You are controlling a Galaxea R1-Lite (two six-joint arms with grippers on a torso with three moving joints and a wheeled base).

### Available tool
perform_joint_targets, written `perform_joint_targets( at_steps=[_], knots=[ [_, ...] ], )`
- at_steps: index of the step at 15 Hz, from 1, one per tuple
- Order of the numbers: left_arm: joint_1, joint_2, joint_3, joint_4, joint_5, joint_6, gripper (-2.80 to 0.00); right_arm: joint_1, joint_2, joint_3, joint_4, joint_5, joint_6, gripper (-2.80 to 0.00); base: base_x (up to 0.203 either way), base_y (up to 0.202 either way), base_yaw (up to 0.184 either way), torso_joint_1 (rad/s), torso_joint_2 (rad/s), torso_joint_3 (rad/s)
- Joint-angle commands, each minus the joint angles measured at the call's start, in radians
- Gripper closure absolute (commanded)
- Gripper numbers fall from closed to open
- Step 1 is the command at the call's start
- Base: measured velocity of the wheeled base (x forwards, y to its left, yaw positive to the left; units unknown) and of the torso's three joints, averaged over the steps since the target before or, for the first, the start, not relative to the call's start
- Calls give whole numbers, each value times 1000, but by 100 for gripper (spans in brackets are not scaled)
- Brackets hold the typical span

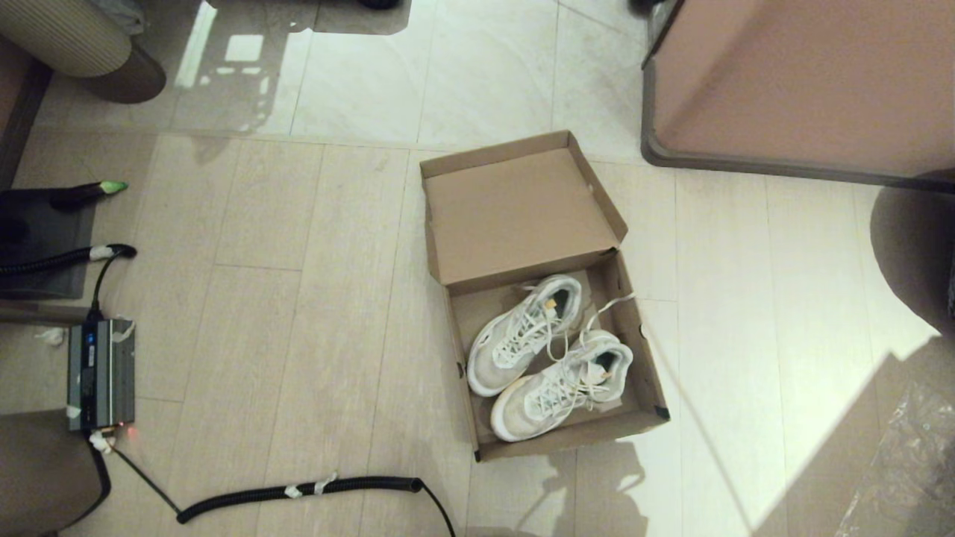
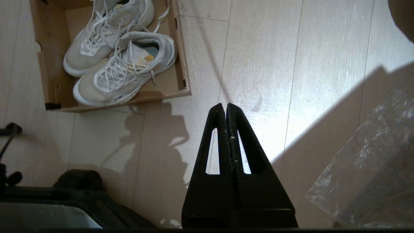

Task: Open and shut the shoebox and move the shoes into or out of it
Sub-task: Put the shoes out of the shoe box

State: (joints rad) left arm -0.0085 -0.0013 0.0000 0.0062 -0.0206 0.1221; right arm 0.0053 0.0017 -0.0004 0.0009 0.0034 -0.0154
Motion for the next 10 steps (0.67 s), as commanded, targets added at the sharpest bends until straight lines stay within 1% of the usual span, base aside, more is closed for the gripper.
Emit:
perform_joint_targets(
  at_steps=[1,7,9,10],
  knots=[
    [-1,-1,0,1,-1,2,0,1,0,0,-1,16,-47,0,0,0,0,0,0,0],
    [-1,-2,0,2,-1,2,0,0,1,-16,5,0,-49,0,0,0,0,0,0,0],
    [0,0,0,2,0,2,0,0,76,-133,49,-2,-62,0,0,0,0,0,0,0],
    [-1,-2,0,0,1,1,0,0,161,-208,71,0,-58,0,0,0,0,0,0,0]
  ],
)
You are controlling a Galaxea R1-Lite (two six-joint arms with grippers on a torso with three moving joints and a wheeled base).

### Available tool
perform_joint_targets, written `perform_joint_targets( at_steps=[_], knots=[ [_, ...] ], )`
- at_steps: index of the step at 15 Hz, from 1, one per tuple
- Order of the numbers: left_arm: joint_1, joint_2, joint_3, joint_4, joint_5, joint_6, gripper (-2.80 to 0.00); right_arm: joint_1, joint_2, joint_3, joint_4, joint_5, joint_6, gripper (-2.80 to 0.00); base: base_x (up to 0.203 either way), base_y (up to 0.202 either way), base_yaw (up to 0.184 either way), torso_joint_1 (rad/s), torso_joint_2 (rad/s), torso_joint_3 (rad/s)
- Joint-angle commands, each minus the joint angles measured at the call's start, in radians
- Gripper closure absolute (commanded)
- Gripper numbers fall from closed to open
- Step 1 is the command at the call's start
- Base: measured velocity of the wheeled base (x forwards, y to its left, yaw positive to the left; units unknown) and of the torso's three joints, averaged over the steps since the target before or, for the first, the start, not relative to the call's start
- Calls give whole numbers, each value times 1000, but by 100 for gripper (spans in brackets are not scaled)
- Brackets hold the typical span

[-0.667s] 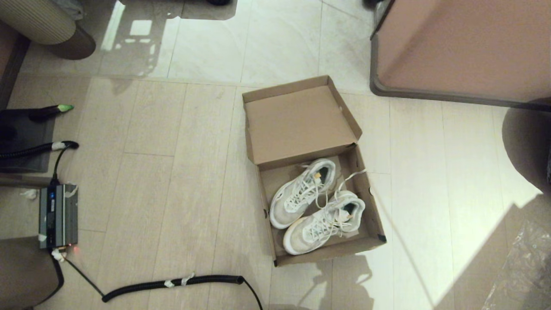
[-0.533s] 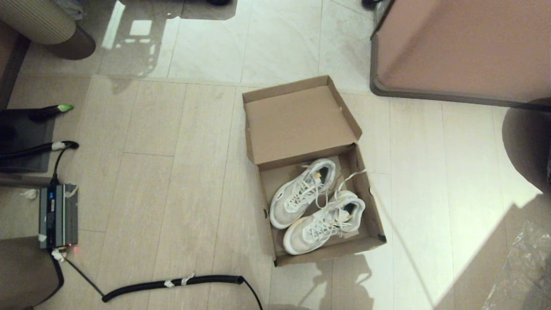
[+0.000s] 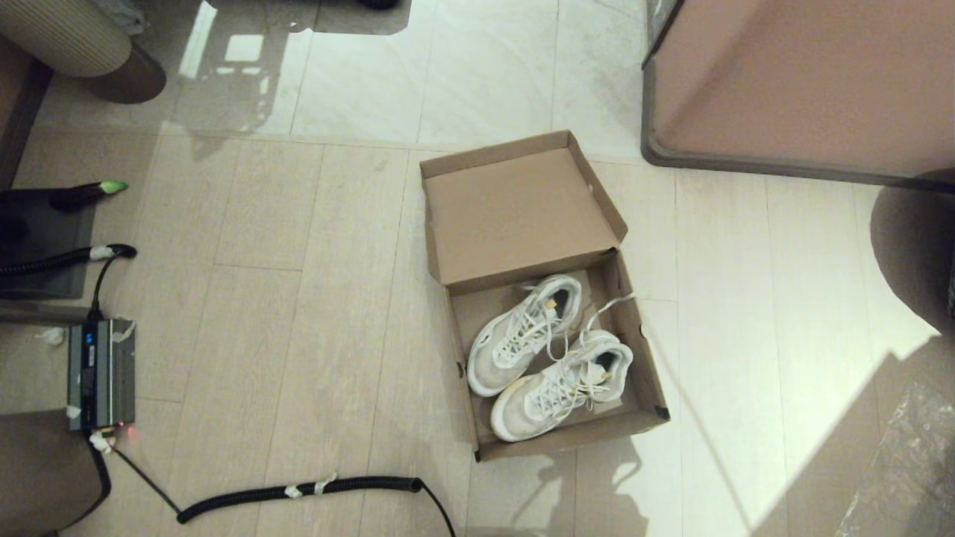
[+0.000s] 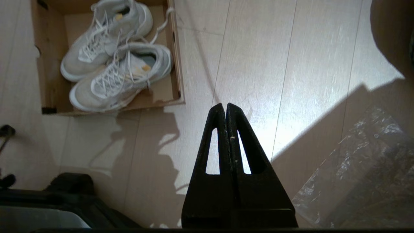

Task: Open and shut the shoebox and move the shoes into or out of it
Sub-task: Put the shoes out of the shoe box

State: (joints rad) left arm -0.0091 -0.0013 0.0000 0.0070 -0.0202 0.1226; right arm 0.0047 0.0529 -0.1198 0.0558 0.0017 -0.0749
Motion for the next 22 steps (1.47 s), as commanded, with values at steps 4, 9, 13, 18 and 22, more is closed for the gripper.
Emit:
perform_joint_targets(
  at_steps=[4,9,13,18,22],
  knots=[
    [0,-2,0,0,1,-7,0,10,637,-301,52,50,22,0,0,0,0,0,0,0],
    [1,-2,0,-2,13,-53,0,123,1273,-410,-182,158,138,0,0,0,0,0,0,0],
    [0,-2,0,-4,13,-52,0,320,1668,-545,-489,125,394,0,0,0,0,0,0,0],
    [0,-2,0,-1,11,-49,0,509,1971,-803,-602,-60,773,-280,0,0,0,0,0,0],
    [1,-2,0,-4,9,-49,0,518,2084,-935,-650,-224,797,-280,0,0,0,0,0,0]
  ],
)
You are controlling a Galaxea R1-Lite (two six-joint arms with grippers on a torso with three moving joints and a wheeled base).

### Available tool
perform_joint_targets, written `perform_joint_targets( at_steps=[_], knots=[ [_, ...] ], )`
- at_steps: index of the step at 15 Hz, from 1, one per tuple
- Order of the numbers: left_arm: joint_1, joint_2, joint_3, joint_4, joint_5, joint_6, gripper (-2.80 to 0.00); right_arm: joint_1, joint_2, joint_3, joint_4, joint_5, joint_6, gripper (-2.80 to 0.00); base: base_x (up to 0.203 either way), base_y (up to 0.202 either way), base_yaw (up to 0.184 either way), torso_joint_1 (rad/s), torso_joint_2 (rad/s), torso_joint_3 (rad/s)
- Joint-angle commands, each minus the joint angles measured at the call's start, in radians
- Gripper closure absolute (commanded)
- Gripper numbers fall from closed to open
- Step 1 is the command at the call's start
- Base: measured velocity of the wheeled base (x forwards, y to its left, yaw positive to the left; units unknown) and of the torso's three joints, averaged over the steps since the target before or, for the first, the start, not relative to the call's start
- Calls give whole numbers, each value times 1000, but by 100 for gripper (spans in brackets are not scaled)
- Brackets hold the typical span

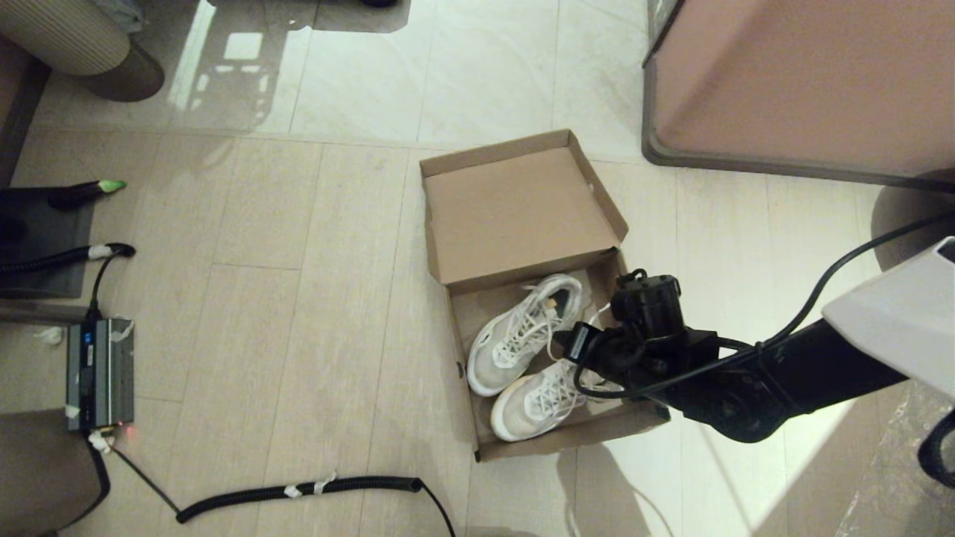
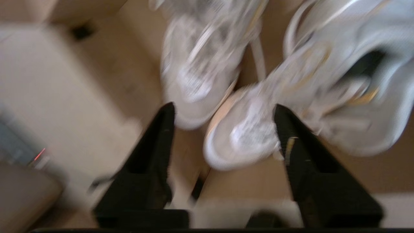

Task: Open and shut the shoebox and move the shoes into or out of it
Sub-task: Put the shoes out of the shoe box

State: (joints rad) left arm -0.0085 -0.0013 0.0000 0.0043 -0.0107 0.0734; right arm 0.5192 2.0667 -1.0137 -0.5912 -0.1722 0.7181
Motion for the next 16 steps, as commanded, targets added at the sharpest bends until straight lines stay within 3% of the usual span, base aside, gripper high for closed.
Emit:
perform_joint_targets(
  at_steps=[1,3,9,16],
  knots=[
    [-1,-2,0,-1,0,0,0,3,61,-45,8,-74,3,-280,0,0,0,0,0,0],
    [0,-2,0,0,0,0,0,1,15,-44,53,-108,6,-280,0,0,0,0,0,0],
    [1,-2,0,2,0,0,0,-19,-33,-9,68,-110,42,-280,0,0,0,0,0,0],
    [1,0,0,2,0,3,0,-31,62,-106,68,-112,327,-280,0,0,0,0,0,0]
  ],
)
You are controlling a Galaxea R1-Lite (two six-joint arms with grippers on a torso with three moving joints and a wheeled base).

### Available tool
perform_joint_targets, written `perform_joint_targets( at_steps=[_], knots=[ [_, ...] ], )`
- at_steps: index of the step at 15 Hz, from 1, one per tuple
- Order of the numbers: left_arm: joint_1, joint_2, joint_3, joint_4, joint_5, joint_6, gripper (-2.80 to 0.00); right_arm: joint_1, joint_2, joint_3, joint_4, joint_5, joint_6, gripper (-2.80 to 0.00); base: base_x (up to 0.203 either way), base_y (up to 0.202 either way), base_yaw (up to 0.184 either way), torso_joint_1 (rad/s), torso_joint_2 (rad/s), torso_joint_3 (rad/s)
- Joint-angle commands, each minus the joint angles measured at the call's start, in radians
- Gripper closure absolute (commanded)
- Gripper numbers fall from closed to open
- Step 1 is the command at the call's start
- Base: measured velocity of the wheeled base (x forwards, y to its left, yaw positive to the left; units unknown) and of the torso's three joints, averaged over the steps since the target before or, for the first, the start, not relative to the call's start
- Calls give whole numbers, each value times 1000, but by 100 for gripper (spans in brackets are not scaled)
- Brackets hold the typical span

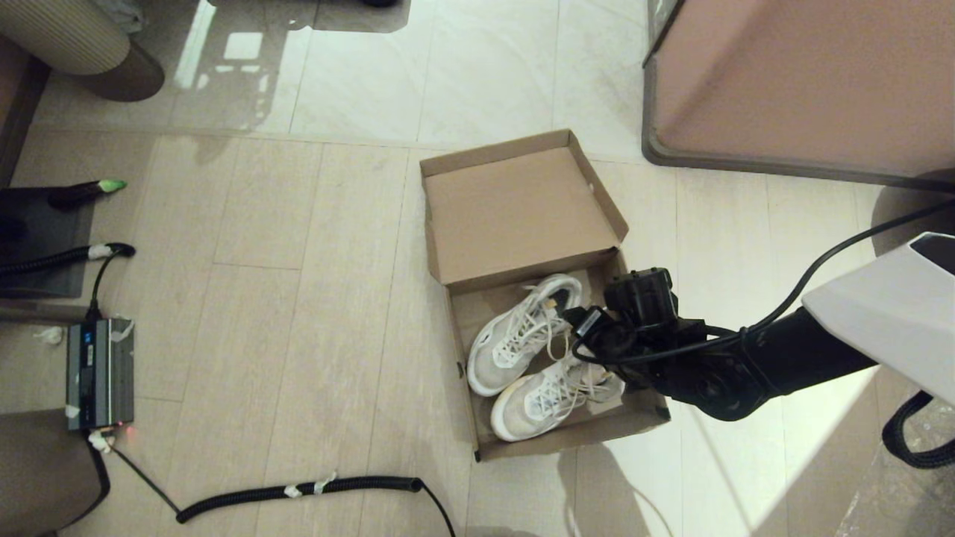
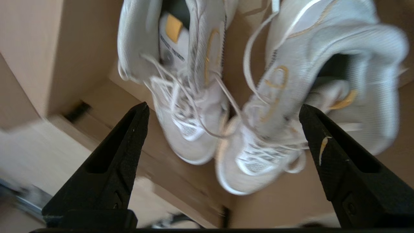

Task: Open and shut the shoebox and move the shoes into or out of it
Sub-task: Put the shoes out of the shoe box

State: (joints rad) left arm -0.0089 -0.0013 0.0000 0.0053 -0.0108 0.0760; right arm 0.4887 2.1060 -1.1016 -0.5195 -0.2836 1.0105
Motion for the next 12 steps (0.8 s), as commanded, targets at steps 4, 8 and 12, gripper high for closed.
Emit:
perform_joint_targets(
  at_steps=[4,8,12],
  knots=[
    [1,-2,0,1,0,-1,0,-1,63,-39,-5,-2,103,-280,0,0,0,0,0,0],
    [0,-2,0,1,0,-1,0,-6,86,-58,-5,-40,99,-280,0,0,0,0,0,0],
    [0,-2,0,-1,2,-2,0,-25,152,-120,-14,-44,104,-280,0,0,0,0,0,0]
  ],
)
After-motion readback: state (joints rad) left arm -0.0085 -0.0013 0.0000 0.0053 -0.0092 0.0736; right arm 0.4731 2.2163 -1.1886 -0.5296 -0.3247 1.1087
